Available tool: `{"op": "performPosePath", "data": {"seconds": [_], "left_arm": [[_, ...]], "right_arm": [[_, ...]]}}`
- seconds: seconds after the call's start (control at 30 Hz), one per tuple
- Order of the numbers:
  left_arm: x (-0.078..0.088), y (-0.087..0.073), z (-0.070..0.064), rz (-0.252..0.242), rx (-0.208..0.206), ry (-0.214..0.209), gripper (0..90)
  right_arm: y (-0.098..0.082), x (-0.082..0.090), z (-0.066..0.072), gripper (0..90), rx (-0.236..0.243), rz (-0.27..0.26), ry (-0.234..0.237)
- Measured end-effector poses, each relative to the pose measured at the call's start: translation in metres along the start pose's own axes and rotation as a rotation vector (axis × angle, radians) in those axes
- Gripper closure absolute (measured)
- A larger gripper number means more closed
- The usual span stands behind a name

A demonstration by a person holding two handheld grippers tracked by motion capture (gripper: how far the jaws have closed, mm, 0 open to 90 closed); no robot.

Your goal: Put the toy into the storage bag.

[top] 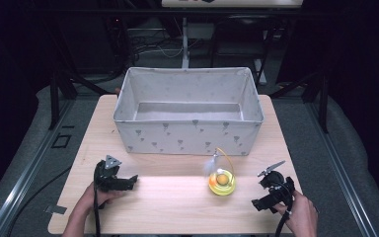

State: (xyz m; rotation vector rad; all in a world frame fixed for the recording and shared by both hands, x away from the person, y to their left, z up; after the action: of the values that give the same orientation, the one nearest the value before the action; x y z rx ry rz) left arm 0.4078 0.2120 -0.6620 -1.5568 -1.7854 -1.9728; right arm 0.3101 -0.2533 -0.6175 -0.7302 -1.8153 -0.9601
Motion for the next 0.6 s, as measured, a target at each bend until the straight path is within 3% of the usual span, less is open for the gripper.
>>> {"op": "performPosePath", "data": {"seconds": [0.33, 0.43, 0.6], "left_arm": [[0.0, 0.0, 0.0, 0.0, 0.0, 0.0, 0.2], [0.0, 0.0, 0.0, 0.0, 0.0, 0.0, 0.2], [0.0, 0.0, 0.0, 0.0, -0.001, 0.001, 0.3]], "right_arm": [[0.007, 0.006, 0.004, 3.9, 0.024, -0.01, -0.025], [0.01, 0.01, 0.003, 4.3, 0.054, -0.006, -0.041], [0.021, 0.018, 0.006, 5.5, 0.04, -0.039, -0.041]]}}
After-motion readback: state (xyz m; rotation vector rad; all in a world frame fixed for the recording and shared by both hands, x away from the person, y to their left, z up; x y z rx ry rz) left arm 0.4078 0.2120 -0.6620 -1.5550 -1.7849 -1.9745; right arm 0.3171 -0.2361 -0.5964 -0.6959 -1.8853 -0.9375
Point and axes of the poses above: each handheld gripper's, and its own axes: x roughly backward along the jaws, y roughly out of its top, z roughly to its left, the point moved 10 cm from there along -x, roughly forward along the jaws, and after that the axes turned 15 degrees about -y, right-handed, at the moved point
